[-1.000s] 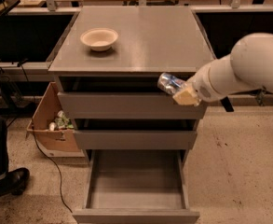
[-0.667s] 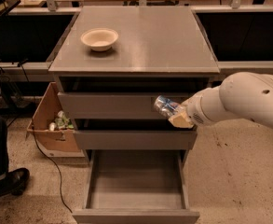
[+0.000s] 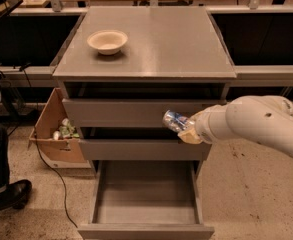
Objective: Place redbull can into bottom drawer
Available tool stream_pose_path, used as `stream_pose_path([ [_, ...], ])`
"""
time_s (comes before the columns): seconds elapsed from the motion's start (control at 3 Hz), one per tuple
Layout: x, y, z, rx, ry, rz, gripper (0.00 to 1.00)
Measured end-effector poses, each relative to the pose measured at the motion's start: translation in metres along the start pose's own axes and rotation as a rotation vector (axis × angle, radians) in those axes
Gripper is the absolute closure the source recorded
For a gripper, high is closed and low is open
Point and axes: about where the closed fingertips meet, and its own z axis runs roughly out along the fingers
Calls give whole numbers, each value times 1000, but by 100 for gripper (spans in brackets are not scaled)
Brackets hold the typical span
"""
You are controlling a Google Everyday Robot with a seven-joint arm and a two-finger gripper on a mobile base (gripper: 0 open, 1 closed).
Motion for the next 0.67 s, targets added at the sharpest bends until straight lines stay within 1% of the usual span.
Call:
stream_pose_path([
  [0.33, 25, 0, 43, 27, -15, -31, 100],
  [0.67, 56, 1, 91, 31, -8, -41, 100],
])
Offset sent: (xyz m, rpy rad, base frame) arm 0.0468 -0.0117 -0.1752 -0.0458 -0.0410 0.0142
